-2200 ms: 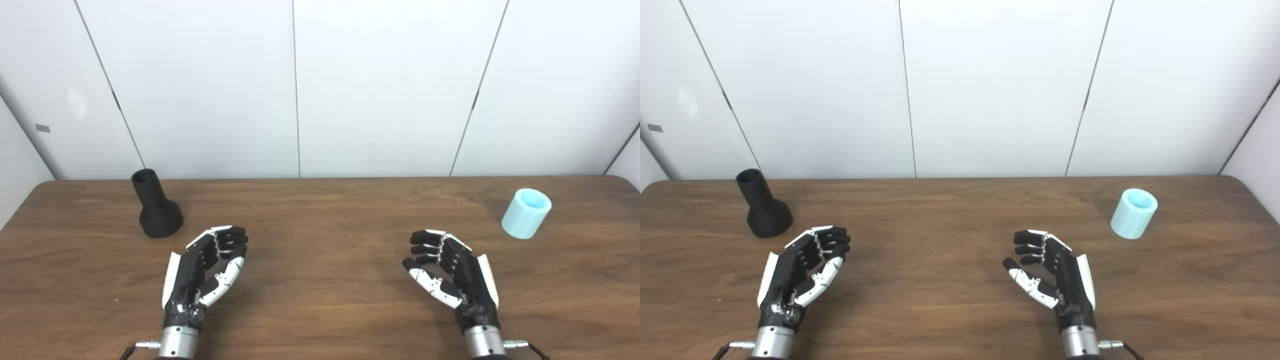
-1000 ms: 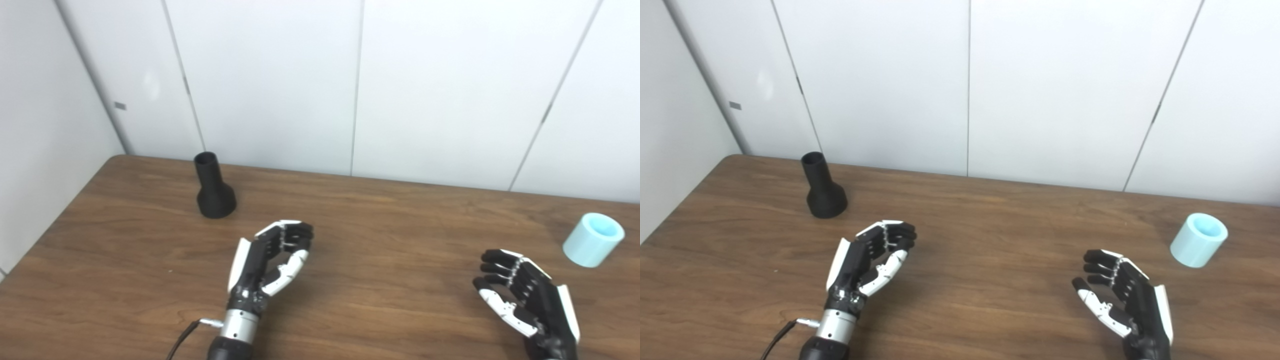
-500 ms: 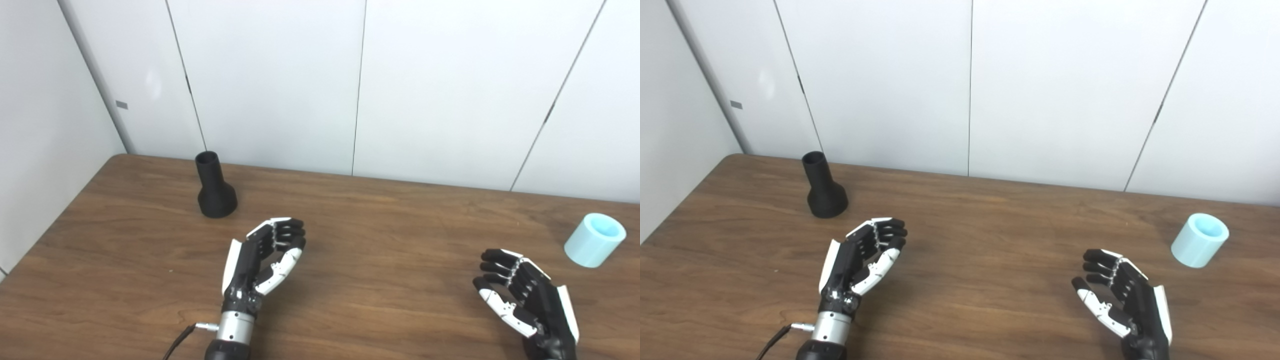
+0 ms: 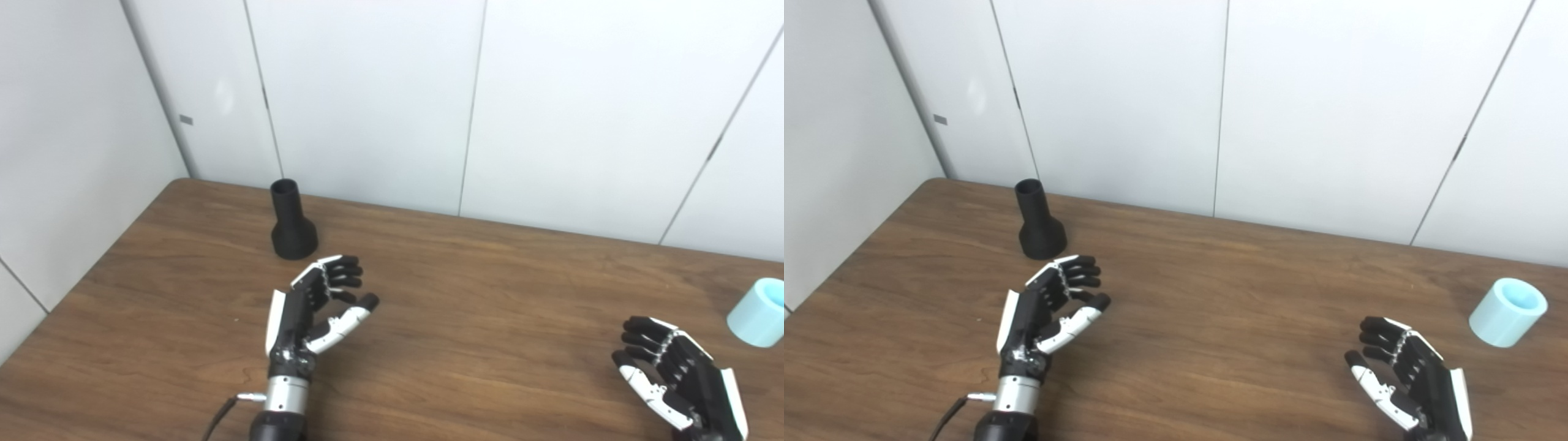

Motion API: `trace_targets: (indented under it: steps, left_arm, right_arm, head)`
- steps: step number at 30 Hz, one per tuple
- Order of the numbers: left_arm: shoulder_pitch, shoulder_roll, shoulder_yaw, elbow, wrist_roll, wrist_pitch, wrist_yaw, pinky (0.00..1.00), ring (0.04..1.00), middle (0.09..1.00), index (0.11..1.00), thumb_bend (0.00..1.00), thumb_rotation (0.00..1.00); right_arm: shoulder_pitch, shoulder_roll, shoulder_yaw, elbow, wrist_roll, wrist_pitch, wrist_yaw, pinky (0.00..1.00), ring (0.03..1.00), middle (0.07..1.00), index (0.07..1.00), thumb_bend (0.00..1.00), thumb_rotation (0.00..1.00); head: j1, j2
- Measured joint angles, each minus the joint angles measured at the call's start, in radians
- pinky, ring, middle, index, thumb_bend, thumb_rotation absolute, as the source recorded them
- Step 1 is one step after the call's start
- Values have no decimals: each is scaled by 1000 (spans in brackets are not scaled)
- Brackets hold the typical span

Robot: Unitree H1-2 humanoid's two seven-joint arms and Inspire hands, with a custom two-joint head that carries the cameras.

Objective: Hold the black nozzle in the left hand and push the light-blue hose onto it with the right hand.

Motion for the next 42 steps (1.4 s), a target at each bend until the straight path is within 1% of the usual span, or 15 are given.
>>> trace_targets:
  steps: [3, 6, 9, 14, 16, 19, 24, 26, 29, 32, 33, 36, 37, 39, 42]
  left_arm:
    - [-19, 24, 37, 33, -21, -40, 17, 582, 656, 682, 681, 873, 276]
    - [-56, 46, 73, 93, -24, -95, 39, 626, 677, 700, 694, 872, 274]
    - [-68, 68, 92, 110, -26, -102, 56, 621, 688, 708, 695, 842, 240]
    - [-64, 65, 100, 93, 17, -65, 88, 592, 676, 701, 694, 811, 189]
    - [-64, 65, 103, 93, 34, -63, 102, 579, 676, 705, 704, 831, 201]
    - [-65, 67, 103, 92, 32, -46, 101, 622, 717, 745, 741, 863, 218]
    - [-65, 80, 85, 83, -9, 54, 60, 668, 761, 787, 781, 899, 212]
    - [-65, 78, 81, 80, -8, 66, 60, 692, 776, 796, 790, 910, 204]
    - [-66, 70, 77, 77, 12, 85, 70, 744, 813, 819, 823, 916, 237]
    - [-72, 66, 79, 80, 33, 85, 90, 726, 801, 820, 829, 933, 220]
    - [-76, 61, 84, 84, 33, 85, 102, 724, 798, 817, 825, 932, 214]
    - [-96, 48, 97, 101, 38, 86, 136, 775, 818, 827, 842, 914, 215]
    - [-98, 46, 97, 102, 42, 87, 143, 782, 815, 827, 846, 911, 219]
    - [-101, 45, 98, 104, 51, 89, 155, 804, 821, 836, 860, 916, 227]
    - [-106, 44, 98, 108, 65, 89, 173, 821, 835, 854, 876, 890, 209]
  right_arm:
    - [0, -3, -3, 1, 0, 1, 0, 633, 681, 684, 656, 237, 0]
    - [-8, -6, -8, 14, 0, -7, 1, 600, 659, 666, 641, 240, 0]
    - [-19, -8, -13, 27, 10, -21, 3, 593, 656, 663, 636, 232, 0]
    - [-28, -20, -20, 39, 22, -25, 5, 589, 653, 656, 627, 219, 0]
    - [-28, -24, -23, 40, 22, -25, 4, 582, 645, 651, 620, 218, 0]
    - [-28, -25, -28, 40, 28, -23, 5, 590, 657, 662, 630, 215, 0]
    - [-27, -25, -30, 32, 67, 0, 15, 590, 662, 668, 633, 230, 0]
    - [-27, -26, -32, 27, 74, 19, 17, 582, 659, 665, 630, 232, 0]
    - [-27, -26, -36, 26, 79, 24, 17, 559, 651, 660, 623, 244, 0]
    - [-27, -30, -37, 21, 80, 23, 23, 522, 631, 647, 604, 219, 0]
    - [-27, -35, -37, 22, 80, 21, 26, 509, 625, 642, 597, 215, 23]
    - [-27, -45, -39, 22, 80, 22, 31, 490, 617, 636, 587, 267, 288]
    - [-28, -46, -39, 22, 80, 23, 32, 483, 613, 633, 584, 283, 338]
    - [-28, -49, -39, 23, 80, 23, 33, 476, 604, 626, 577, 309, 398]
    - [-31, -54, -42, 34, 83, 23, 33, 466, 592, 613, 562, 358, 424]
  head:
    - [20, -3]
    - [31, -5]
    - [58, -15]
    - [88, -21]
    - [97, -26]
    - [120, -35]
    - [138, -38]
    - [146, -43]
    - [178, -49]
    - [206, -52]
    - [212, -52]
    - [215, -54]
    - [218, -55]
    - [221, -58]
    - [224, -58]
